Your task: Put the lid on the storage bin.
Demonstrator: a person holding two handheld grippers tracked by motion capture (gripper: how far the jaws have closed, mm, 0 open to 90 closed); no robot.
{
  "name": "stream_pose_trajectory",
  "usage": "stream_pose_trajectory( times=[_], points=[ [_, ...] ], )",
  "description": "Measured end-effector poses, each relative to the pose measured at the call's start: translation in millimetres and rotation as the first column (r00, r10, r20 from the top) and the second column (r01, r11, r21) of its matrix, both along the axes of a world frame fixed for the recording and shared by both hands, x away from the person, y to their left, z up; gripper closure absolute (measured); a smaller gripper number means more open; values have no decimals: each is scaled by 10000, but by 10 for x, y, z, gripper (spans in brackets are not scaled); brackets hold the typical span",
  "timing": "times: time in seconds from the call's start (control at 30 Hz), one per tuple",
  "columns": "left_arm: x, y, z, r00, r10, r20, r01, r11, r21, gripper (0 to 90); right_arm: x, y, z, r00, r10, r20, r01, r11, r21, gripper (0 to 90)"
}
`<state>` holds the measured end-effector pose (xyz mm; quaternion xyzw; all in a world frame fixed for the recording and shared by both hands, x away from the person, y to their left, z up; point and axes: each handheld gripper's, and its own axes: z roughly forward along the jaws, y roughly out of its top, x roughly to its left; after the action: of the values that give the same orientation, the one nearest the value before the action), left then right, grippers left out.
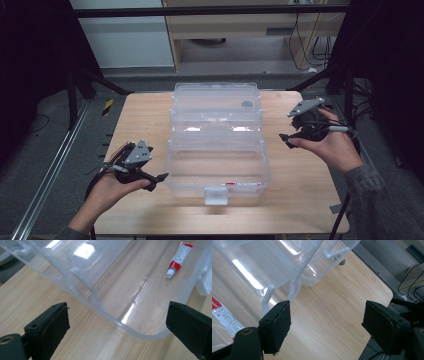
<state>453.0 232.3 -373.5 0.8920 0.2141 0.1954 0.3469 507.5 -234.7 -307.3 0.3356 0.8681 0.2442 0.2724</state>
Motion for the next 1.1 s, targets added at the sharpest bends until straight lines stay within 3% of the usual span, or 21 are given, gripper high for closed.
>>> stream_pose_trajectory(
  times=[0.3,0.43,0.6,0.8,1.1],
  points=[
    [49,-183,-7,9996,-281,66,281,9996,37,35,82,160,189,9975,693,151,-693,9976,3,250],
    [55,-243,57,9991,-384,153,384,9993,-14,35,106,201,242,9942,1061,170,-1060,9944,-34,284],
    [108,-345,124,9974,-719,-53,719,9974,-47,38,190,229,268,9869,1613,21,-1612,9868,-171,372],
    [116,-496,115,9931,-1167,-130,1170,9928,262,40,259,354,318,9716,2364,-84,-2365,9711,-330,458],
    [138,-648,42,9839,-1731,-455,1764,9807,838,37,436,717,306,9346,3500,-644,-3549,9299,-971,501]
  ],
)
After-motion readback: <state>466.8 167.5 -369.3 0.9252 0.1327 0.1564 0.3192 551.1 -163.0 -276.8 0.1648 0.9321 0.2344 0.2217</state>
